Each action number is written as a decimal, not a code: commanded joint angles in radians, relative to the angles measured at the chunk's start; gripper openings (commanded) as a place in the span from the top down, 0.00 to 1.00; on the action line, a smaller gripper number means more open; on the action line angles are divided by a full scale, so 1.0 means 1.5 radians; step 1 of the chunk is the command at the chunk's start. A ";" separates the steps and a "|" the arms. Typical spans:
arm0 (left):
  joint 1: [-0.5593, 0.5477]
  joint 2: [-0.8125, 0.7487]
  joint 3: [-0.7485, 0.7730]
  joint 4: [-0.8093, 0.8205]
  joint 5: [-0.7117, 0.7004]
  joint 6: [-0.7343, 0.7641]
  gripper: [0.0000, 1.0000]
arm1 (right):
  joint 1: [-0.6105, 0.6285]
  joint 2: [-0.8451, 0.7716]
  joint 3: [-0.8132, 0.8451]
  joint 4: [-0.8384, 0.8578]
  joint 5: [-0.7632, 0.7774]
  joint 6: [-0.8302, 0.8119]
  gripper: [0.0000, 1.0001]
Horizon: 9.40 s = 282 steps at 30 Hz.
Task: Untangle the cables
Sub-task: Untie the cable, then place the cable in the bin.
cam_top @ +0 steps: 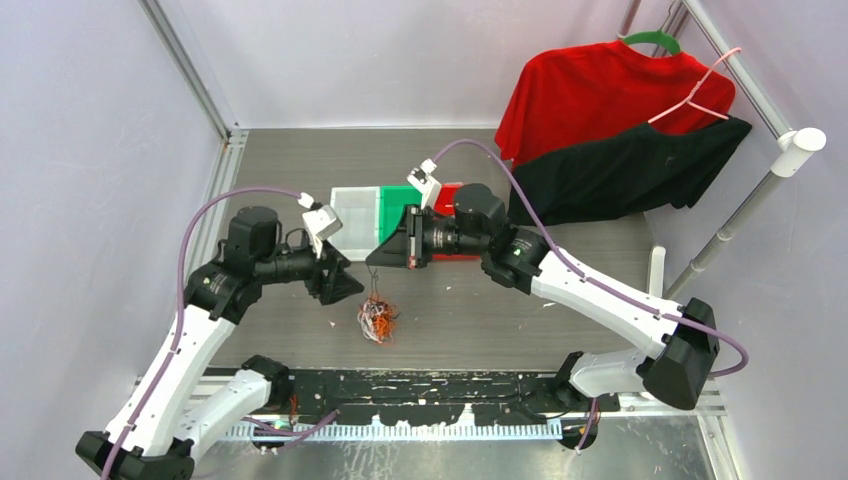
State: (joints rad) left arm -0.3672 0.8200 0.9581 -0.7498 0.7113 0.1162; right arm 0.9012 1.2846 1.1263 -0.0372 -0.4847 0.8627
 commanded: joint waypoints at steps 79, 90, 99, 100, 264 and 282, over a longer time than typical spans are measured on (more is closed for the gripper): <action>-0.003 -0.063 0.067 0.287 0.103 -0.284 1.00 | 0.116 -0.097 -0.036 -0.082 0.169 -0.145 0.18; -0.003 -0.069 0.074 0.266 0.112 -0.266 1.00 | 0.048 -0.158 -0.004 -0.124 0.129 -0.172 0.13; -0.003 -0.069 0.076 0.267 0.116 -0.268 1.00 | 0.049 -0.033 0.060 -0.014 0.095 -0.133 0.15; -0.003 -0.069 0.077 0.267 0.115 -0.268 1.00 | 0.049 -0.026 0.058 -0.001 0.091 -0.127 0.15; -0.003 0.199 0.670 0.312 -0.116 0.054 1.00 | 0.175 -0.064 -0.255 0.153 0.620 -0.283 0.16; -0.003 0.107 0.447 0.285 -0.056 0.006 1.00 | 0.171 0.002 0.062 0.092 0.513 -0.501 0.01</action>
State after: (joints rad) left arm -0.3676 1.0046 1.6302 -0.3450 0.5888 0.1551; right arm 1.1587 1.1965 1.1271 0.0536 0.2169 0.2138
